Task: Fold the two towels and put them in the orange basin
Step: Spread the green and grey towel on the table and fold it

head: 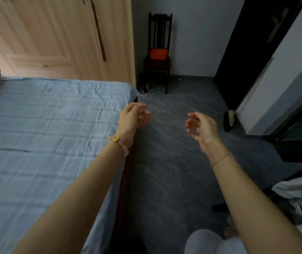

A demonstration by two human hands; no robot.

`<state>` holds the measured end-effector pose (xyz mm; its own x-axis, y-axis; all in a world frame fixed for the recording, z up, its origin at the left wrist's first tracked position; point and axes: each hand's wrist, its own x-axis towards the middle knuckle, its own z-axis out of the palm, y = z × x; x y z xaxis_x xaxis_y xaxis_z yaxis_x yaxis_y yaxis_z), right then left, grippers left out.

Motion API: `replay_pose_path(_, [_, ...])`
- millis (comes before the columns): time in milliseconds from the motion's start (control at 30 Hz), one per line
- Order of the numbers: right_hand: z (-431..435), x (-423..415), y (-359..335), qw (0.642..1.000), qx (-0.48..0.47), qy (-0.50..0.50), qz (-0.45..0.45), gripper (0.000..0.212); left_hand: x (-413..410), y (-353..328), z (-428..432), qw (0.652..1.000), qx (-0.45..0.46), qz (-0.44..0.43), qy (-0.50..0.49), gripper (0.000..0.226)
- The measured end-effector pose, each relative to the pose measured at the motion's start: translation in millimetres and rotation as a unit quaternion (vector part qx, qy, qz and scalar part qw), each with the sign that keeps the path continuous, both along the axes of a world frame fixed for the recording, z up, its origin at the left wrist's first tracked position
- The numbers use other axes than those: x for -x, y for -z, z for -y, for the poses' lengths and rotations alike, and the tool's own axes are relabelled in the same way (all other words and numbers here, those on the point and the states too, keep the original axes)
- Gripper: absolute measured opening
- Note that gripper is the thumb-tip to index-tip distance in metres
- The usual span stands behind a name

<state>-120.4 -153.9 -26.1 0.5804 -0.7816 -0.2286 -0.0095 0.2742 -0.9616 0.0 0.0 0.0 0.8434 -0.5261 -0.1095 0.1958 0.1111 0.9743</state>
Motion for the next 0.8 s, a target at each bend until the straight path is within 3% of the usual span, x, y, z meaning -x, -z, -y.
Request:
replay_pose_path(333, [38, -46, 26, 0.999, -0.030, -0.001, -0.027, 0.025, -47, 26, 53, 0.999, -0.026, -0.018, -0.005, 0.015])
replay_pose_path(800, [145, -206, 34, 0.998, -0.043, -0.006, -0.055, 0.025, -207, 47, 161, 0.998, -0.051, -0.045, -0.009, 0.017])
